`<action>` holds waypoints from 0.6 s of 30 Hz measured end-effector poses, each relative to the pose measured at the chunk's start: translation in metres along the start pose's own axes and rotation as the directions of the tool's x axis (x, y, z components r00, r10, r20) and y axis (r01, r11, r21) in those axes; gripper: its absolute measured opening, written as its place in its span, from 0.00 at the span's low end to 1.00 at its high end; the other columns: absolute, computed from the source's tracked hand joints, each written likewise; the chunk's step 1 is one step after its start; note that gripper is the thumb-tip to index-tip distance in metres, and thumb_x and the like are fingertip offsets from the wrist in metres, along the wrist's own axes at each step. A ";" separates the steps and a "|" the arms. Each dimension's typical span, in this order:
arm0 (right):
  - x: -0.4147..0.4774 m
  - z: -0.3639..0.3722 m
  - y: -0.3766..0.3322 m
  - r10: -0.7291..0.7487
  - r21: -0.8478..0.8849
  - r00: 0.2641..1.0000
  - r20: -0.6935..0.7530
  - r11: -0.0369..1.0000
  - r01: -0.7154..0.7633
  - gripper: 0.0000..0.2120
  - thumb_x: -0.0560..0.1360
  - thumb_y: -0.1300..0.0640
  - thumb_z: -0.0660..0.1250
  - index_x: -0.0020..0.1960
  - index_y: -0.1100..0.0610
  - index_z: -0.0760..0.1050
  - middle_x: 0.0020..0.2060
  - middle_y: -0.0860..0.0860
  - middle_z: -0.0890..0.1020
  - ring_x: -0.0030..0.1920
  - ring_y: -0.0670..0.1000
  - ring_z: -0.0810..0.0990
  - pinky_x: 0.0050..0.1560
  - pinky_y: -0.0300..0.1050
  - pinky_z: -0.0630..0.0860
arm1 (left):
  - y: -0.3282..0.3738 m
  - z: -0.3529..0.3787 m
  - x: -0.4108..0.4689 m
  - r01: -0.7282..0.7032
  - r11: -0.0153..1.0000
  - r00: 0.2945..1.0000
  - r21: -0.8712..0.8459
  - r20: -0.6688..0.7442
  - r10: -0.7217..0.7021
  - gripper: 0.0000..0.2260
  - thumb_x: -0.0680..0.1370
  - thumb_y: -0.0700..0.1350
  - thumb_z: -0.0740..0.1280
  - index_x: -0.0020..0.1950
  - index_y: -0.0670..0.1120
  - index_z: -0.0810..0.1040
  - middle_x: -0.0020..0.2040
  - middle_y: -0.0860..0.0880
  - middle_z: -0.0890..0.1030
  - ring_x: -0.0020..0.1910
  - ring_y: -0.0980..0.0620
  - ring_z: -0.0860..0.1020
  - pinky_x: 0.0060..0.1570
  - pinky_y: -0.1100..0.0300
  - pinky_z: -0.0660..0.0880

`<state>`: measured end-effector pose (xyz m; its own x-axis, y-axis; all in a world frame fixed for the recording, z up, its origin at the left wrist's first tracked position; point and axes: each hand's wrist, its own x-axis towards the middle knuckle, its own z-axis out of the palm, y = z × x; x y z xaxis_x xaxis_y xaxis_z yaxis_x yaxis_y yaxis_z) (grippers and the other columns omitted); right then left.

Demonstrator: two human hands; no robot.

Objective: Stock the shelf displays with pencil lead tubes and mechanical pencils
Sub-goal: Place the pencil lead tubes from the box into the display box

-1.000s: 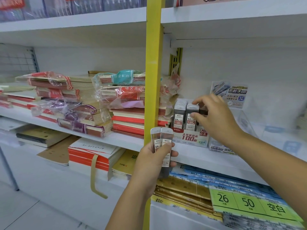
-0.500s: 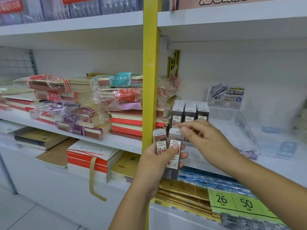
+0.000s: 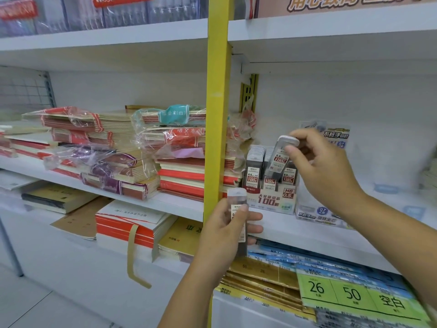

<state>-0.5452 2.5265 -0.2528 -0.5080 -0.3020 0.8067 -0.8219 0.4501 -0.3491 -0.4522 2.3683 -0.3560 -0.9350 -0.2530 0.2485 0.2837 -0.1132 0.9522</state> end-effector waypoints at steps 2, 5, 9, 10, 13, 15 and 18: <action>0.001 0.004 0.005 -0.013 -0.081 0.998 0.057 0.997 0.017 0.07 0.79 0.55 0.64 0.56 0.52 0.75 0.43 0.44 0.79 0.44 0.44 0.77 0.46 0.47 0.77 | -0.002 0.000 0.000 -0.017 1.000 1.000 0.023 -0.020 0.018 0.06 0.82 0.49 0.64 0.56 0.56 0.78 0.45 0.51 0.87 0.44 0.51 0.86 0.39 0.63 0.80; 0.002 0.010 0.010 -0.019 -0.133 0.997 0.077 0.991 0.029 0.07 0.78 0.54 0.65 0.55 0.52 0.76 0.42 0.44 0.79 0.43 0.45 0.77 0.46 0.49 0.77 | -0.002 -0.001 0.000 -0.023 0.999 0.999 0.044 -0.044 0.025 0.05 0.81 0.50 0.64 0.53 0.56 0.80 0.43 0.51 0.86 0.42 0.52 0.85 0.38 0.64 0.80; 0.006 0.018 0.017 0.038 -0.110 0.993 0.108 0.994 -0.027 0.13 0.76 0.53 0.68 0.60 0.49 0.73 0.40 0.43 0.78 0.42 0.41 0.77 0.42 0.41 0.76 | -0.001 0.000 0.001 -0.020 0.998 0.997 0.064 -0.066 0.024 0.06 0.80 0.52 0.65 0.51 0.54 0.81 0.43 0.52 0.86 0.40 0.54 0.85 0.37 0.66 0.79; 0.007 0.020 0.019 0.037 -0.143 0.993 0.114 0.990 -0.021 0.13 0.76 0.53 0.68 0.59 0.49 0.73 0.41 0.43 0.78 0.42 0.41 0.77 0.42 0.41 0.76 | -0.001 0.000 0.001 -0.018 0.998 0.997 0.065 -0.072 0.023 0.06 0.80 0.52 0.65 0.50 0.54 0.81 0.43 0.52 0.86 0.39 0.55 0.85 0.37 0.66 0.79; 0.008 0.027 0.026 -0.049 -0.325 0.994 0.095 0.942 0.077 0.10 0.74 0.51 0.70 0.54 0.50 0.76 0.45 0.45 0.78 0.49 0.46 0.71 0.45 0.44 0.68 | -0.001 0.000 0.002 -0.009 0.999 0.996 0.050 -0.091 0.013 0.06 0.80 0.52 0.66 0.50 0.53 0.82 0.42 0.52 0.86 0.37 0.55 0.84 0.36 0.66 0.78; 0.008 0.030 0.030 -0.083 -0.428 0.993 0.078 0.897 0.109 0.12 0.73 0.50 0.71 0.54 0.52 0.78 0.47 0.46 0.76 0.54 0.48 0.67 0.50 0.42 0.63 | 0.000 0.000 0.003 -0.004 0.999 0.996 0.046 -0.094 0.008 0.07 0.80 0.52 0.66 0.50 0.52 0.82 0.42 0.51 0.86 0.37 0.56 0.84 0.36 0.66 0.78; 0.009 0.031 0.032 -0.032 -0.507 0.998 0.054 0.860 0.055 0.14 0.72 0.50 0.72 0.56 0.54 0.79 0.50 0.49 0.74 0.55 0.51 0.66 0.54 0.45 0.64 | 0.000 0.001 0.004 -0.002 0.999 0.996 0.048 -0.088 0.007 0.07 0.80 0.52 0.66 0.50 0.52 0.82 0.42 0.51 0.86 0.37 0.56 0.83 0.36 0.66 0.78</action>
<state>-0.5841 2.5128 -0.2719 -0.4947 -0.3611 0.7905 -0.6039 0.7969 -0.0140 -0.4560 2.3687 -0.3549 -0.9107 -0.3374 0.2383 0.2754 -0.0660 0.9591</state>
